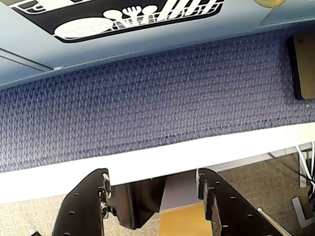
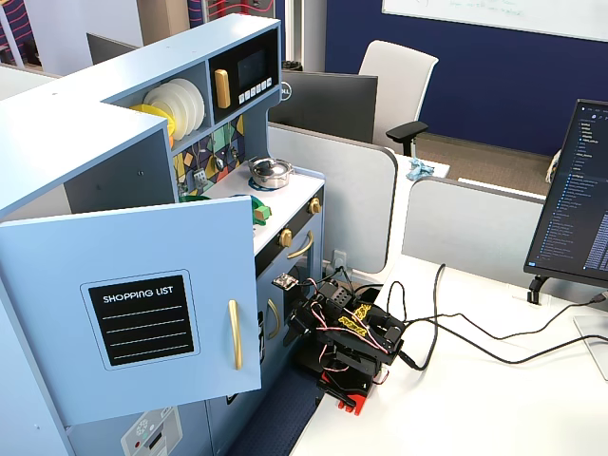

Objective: Pick up the green pineapple from the left cabinet and place it in the green recipient

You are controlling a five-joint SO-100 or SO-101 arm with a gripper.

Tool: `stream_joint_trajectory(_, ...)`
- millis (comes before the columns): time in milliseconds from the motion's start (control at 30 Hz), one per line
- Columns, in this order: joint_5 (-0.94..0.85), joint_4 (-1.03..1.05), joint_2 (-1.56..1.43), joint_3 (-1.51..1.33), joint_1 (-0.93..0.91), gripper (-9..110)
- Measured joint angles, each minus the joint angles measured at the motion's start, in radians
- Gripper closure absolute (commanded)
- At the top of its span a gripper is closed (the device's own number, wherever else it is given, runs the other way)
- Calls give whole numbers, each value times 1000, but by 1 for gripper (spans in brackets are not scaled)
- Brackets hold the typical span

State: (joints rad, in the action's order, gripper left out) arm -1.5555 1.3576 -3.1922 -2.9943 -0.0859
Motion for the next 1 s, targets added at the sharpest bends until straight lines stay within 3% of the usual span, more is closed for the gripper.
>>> stream_joint_trajectory(100,-5,0,0,0,12,101)
stream_joint_trajectory(567,9,0,0,0,38,101)
stream_joint_trajectory(700,67,-60,6,-6,138,101)
stream_joint_trajectory(867,67,-456,87,6,359,94)
stream_joint_trajectory(1000,-29,-844,249,106,540,78)
